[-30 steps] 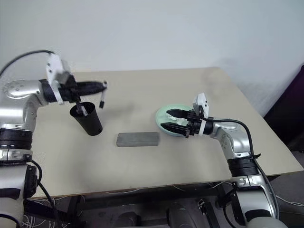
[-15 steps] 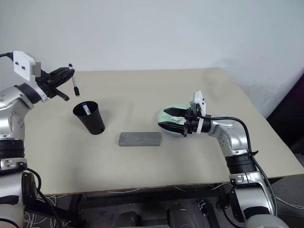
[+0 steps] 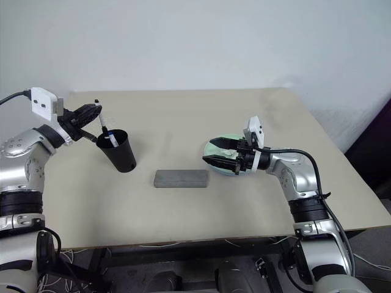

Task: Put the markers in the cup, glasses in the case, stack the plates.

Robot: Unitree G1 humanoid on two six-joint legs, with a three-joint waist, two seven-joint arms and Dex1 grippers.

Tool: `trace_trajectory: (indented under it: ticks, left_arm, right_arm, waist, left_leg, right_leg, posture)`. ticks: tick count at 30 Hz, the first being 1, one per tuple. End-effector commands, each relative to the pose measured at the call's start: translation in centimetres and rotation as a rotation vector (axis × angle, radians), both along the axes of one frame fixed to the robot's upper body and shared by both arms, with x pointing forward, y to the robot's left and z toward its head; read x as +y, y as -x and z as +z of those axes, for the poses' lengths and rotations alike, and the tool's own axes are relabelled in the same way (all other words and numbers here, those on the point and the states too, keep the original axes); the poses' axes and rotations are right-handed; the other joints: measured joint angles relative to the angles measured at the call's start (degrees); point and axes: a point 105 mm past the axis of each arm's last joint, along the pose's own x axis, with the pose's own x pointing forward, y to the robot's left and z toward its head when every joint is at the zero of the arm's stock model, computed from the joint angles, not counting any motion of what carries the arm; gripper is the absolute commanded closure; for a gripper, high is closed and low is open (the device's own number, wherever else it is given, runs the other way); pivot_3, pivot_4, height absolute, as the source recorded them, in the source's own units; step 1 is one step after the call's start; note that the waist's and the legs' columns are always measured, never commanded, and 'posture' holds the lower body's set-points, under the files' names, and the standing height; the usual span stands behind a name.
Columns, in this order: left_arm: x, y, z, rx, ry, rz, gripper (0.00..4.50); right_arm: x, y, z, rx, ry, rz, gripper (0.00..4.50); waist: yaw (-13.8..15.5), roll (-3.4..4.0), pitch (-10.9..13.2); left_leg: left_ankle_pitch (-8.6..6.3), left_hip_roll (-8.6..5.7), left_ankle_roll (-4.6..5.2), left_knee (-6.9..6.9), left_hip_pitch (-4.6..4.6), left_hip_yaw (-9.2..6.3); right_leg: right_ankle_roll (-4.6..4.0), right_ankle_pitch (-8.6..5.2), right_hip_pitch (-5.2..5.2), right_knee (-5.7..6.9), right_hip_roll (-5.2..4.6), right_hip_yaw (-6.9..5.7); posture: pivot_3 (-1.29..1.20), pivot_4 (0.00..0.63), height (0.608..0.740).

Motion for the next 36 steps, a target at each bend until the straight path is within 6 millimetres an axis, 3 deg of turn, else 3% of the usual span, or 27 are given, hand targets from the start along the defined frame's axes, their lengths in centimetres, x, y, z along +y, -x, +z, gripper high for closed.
trace_trajectory:
  ticks: [1, 4, 10, 20, 24, 27, 30, 36]
  left_arm:
    - [0.2, 0.2, 1.2, -0.058, 0.02, 0.004, 4.47]
    - [0.2, 0.1, 0.9, -0.053, 0.033, 0.004, 3.65]
    - [-0.1, 0.0, 0.8, -0.058, 0.035, -0.006, 1.55]
    - [-0.5, 0.3, 2.0, -0.097, 0.057, -0.032, 1.55]
    - [-3.7, 2.7, 2.8, -0.108, 0.073, -0.214, 1.55]
    - [-5.6, 4.7, 1.6, -0.049, 0.063, -0.31, 1.55]
    - [-7.2, 6.4, -1.1, 0.037, -0.004, -0.349, 1.55]
    - [-7.6, 7.3, -6.0, 0.106, -0.053, -0.266, 1.55]
  right_arm:
    - [0.2, 0.0, 1.5, -0.066, -0.014, 0.01, 0.68]
    - [0.1, -0.1, 1.4, -0.064, -0.013, 0.008, 0.68]
    - [-0.1, -0.1, 1.1, -0.064, -0.015, 0.007, 0.68]
    - [-0.3, -0.2, 0.6, -0.057, -0.018, 0.005, 0.68]
    - [-0.3, -0.5, 0.4, -0.055, -0.019, -0.019, 0.68]
    - [-0.4, -1.1, 0.1, -0.055, -0.015, -0.073, 0.68]
    - [-0.8, -1.6, -0.2, -0.044, -0.022, -0.131, 0.68]
    - [-2.1, -1.7, -1.7, -0.019, 0.006, -0.207, 0.68]
  waist:
    - [0.0, 0.0, 0.0]
    - [0.01, 0.0, 0.0]
    - [0.0, 0.0, 0.0]
    - [0.0, 0.0, 0.0]
    - [-0.03, 0.0, 0.0]
    - [-0.13, 0.02, -0.01]
    - [-0.11, 0.05, -0.01]
    - [0.0, 0.04, 0.0]
  left_leg:
    - [0.0, 0.0, 0.0, 0.0, 0.0, 0.0]
    - [0.0, 0.0, 0.0, 0.0, 0.0, 0.0]
    - [0.0, 0.0, 0.0, 0.0, 0.0, 0.0]
    - [0.0, 0.0, 0.0, 0.0, 0.0, 0.0]
    - [0.0, 0.0, -0.01, 0.0, -0.03, 0.01]
    - [-0.02, 0.01, -0.03, -0.03, -0.05, 0.02]
    - [-0.02, 0.02, -0.03, -0.05, 0.0, 0.04]
    - [0.05, 0.03, -0.11, -0.05, 0.27, 0.05]
  right_leg:
    - [0.0, 0.0, 0.0, 0.0, 0.0, 0.0]
    - [0.0, 0.0, 0.0, 0.0, 0.0, 0.0]
    - [0.0, 0.0, 0.0, 0.0, 0.01, 0.0]
    - [0.0, 0.0, 0.0, -0.01, 0.0, 0.0]
    - [0.0, 0.0, -0.01, -0.03, -0.01, 0.0]
    - [0.0, 0.0, -0.04, -0.06, -0.04, 0.01]
    - [-0.01, 0.0, -0.03, -0.02, -0.04, 0.03]
    - [-0.08, 0.02, 0.25, -0.03, -0.01, 0.01]
  posture:
    - [0.0, 0.0, 0.74]
    - [0.0, 0.0, 0.74]
    - [0.0, 0.0, 0.74]
    - [0.0, 0.0, 0.74]
    - [0.0, 0.0, 0.74]
    - [0.0, 0.0, 0.74]
    - [0.0, 0.0, 0.74]
    - [0.0, 0.0, 0.74]
